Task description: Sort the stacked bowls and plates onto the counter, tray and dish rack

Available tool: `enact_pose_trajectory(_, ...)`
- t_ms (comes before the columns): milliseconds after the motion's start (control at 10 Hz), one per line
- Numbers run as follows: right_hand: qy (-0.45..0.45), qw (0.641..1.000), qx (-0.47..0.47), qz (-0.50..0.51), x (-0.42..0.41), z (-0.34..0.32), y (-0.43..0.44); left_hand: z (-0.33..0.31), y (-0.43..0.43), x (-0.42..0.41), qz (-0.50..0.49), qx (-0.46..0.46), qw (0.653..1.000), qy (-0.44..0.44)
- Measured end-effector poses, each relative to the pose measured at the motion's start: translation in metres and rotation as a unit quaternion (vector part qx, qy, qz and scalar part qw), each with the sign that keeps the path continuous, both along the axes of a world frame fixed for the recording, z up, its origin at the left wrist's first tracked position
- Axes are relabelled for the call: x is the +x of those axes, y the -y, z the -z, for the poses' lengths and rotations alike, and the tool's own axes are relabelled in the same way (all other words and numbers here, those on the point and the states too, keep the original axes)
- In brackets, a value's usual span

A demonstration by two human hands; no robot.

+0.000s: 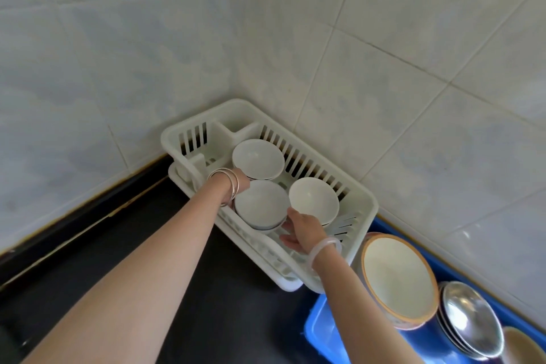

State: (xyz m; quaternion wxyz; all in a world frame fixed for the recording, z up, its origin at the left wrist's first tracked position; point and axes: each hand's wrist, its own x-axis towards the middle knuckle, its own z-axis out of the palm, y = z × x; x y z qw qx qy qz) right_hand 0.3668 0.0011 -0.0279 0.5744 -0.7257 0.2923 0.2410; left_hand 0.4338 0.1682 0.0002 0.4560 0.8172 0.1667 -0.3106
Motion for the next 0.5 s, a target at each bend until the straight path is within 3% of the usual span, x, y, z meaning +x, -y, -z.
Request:
enact_pose_trajectory(300,0.008,0.999,-0.019,-0.046,-0.012,-0.011,-0.015,0.002,0.009,-0.021,0.089,0.145,0.979,0.111)
enact_pose_trajectory(400,0.018,0.998,-0.028,-0.056,-0.02,-0.025,-0.016,-0.005,0.015,-0.031,0.055,0.136,0.982,0.12)
enact_pose_trajectory(500,0.11,0.992,-0.035,-0.049,-0.031,-0.04,-0.002,-0.009,0.019,-0.046,-0.023,0.118,0.978,0.168)
